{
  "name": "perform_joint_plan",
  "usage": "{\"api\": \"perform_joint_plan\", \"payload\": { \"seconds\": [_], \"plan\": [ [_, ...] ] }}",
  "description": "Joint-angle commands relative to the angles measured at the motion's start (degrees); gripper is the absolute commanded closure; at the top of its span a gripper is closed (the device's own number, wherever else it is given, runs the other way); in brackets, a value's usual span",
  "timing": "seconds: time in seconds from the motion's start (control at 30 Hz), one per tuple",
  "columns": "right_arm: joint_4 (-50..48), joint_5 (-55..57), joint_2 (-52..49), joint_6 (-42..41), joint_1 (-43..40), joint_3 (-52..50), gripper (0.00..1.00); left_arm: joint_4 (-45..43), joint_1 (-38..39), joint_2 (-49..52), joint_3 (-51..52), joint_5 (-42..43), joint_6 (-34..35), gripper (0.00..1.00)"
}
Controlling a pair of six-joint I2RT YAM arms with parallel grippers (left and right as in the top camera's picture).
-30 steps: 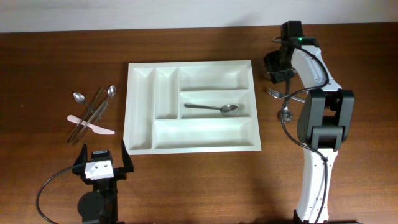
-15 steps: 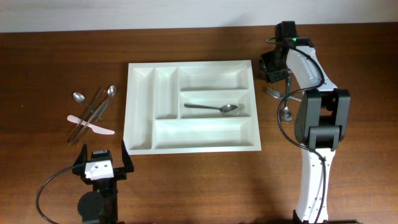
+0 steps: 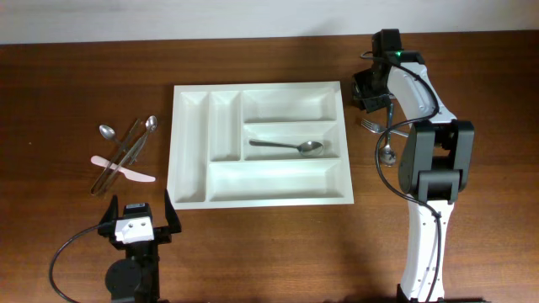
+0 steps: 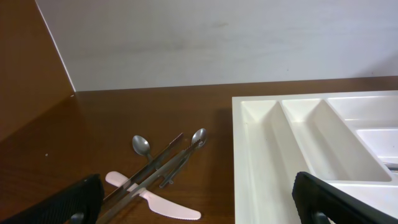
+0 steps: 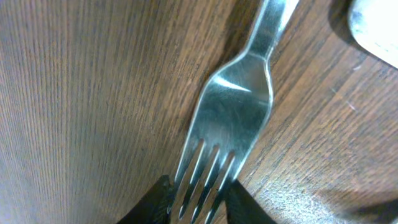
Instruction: Pack container
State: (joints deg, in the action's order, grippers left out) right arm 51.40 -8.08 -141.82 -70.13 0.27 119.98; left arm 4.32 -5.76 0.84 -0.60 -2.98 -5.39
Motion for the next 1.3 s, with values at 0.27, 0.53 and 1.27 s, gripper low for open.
{"api": "perform_joint_plan", "payload": {
  "seconds": [0.27,0.53,1.27],
  "plan": [
    [0.24,1.55,-2.03,6.71,0.42,-0.83,0.82,0.28,-0.31,-0.55,0.11,0.63,-0.55,0.01],
    [2.01,5.40,-2.03,15.32,0.02,-0.81,0.82,0.28,-0.31,-0.55,0.11,0.63,-0.55,0.01],
    [8.50,11.87,-2.01,35.87,-0.46,-0.76,0.96,0.28,-0.31,-0.55,0.11,0.66,-0.55,0.01]
  ]
}}
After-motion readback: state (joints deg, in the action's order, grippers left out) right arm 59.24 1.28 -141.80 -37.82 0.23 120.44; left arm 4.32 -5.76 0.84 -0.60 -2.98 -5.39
